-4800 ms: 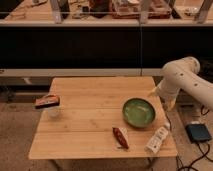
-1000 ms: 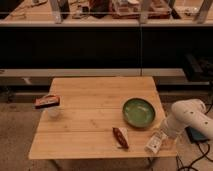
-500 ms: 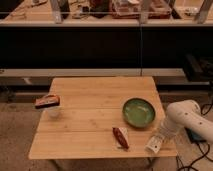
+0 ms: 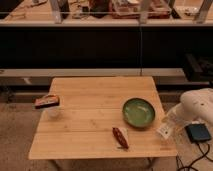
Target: Place the bottle in the ceramic bowl
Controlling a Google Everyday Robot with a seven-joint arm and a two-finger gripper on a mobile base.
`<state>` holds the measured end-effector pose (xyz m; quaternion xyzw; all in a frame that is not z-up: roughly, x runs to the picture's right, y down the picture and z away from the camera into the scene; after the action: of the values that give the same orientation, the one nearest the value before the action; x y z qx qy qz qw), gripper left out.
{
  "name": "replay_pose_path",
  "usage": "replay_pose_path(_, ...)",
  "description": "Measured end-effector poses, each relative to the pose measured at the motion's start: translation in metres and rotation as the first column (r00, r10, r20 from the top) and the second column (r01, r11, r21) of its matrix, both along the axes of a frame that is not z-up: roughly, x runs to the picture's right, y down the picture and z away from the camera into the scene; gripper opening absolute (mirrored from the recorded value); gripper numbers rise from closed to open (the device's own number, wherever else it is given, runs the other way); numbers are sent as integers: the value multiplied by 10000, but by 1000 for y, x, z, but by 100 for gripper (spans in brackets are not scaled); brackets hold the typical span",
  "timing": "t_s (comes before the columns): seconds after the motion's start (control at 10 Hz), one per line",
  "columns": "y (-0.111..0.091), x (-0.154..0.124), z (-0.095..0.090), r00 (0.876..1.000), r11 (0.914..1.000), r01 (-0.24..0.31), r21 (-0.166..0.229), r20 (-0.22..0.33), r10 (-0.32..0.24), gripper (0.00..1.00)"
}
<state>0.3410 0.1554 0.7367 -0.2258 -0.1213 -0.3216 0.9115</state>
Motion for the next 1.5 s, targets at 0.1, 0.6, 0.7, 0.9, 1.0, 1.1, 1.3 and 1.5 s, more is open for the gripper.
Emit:
replay_pose_path(0.1,-16,-10,0,9997,9997,39,244,249,-45,7)
replay_pose_path(0.6,-56,-115,46,9739,9980,580,255,2183,-622,22)
replay_pose_path(0.7,-58,-123,54,9708,9982,577,174,2322,-602,30)
replay_pose_path(0.9,-63,-131,75,9669,9987,477,181,2499,-507,50)
replay_pose_path(1.0,-66,-132,84,9658,9986,445,271,2543,-499,61)
replay_pose_path(1.1,-67,-131,87,9653,9985,439,326,2563,-508,66)
replay_pose_path(1.3,-67,-131,91,9626,9978,491,436,2646,-589,67)
replay_pose_path(1.5,-67,-130,91,9626,9978,491,443,2646,-591,67)
